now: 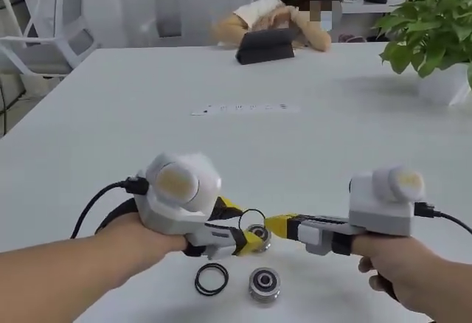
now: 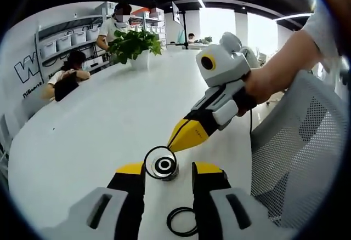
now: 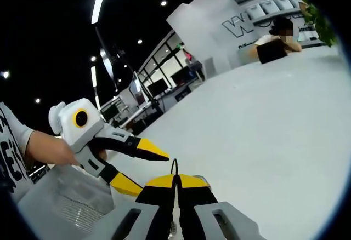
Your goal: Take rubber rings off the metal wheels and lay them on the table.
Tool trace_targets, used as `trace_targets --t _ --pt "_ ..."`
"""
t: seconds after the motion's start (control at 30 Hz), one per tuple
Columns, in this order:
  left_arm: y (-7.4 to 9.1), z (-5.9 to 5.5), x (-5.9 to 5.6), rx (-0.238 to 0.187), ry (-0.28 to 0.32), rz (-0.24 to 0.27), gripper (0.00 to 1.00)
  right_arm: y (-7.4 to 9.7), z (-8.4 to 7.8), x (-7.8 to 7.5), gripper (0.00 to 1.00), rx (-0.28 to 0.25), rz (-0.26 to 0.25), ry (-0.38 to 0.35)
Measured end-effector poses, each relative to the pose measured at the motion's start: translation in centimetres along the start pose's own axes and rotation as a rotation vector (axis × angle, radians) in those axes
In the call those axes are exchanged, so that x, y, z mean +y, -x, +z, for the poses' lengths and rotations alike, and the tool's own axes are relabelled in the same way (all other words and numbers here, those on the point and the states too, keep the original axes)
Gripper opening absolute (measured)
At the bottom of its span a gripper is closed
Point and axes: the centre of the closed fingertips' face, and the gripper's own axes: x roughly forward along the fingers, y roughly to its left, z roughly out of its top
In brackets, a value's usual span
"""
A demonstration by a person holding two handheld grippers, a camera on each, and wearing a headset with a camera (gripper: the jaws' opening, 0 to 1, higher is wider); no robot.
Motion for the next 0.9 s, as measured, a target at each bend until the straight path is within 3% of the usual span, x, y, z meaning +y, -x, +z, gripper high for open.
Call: trace_targets --t 0.37,0.9 --pt "3.3 0.9 -0.2 -0.042 0.024 -0.002 0.44 -0.1 1.1 1.9 0.0 -0.016 0.06 -0.014" --pt "7.4 1.7 -0.4 -0.101 0.051 0.018 0.56 -1.5 1.0 4.1 0.0 0.034 0.132 0.014"
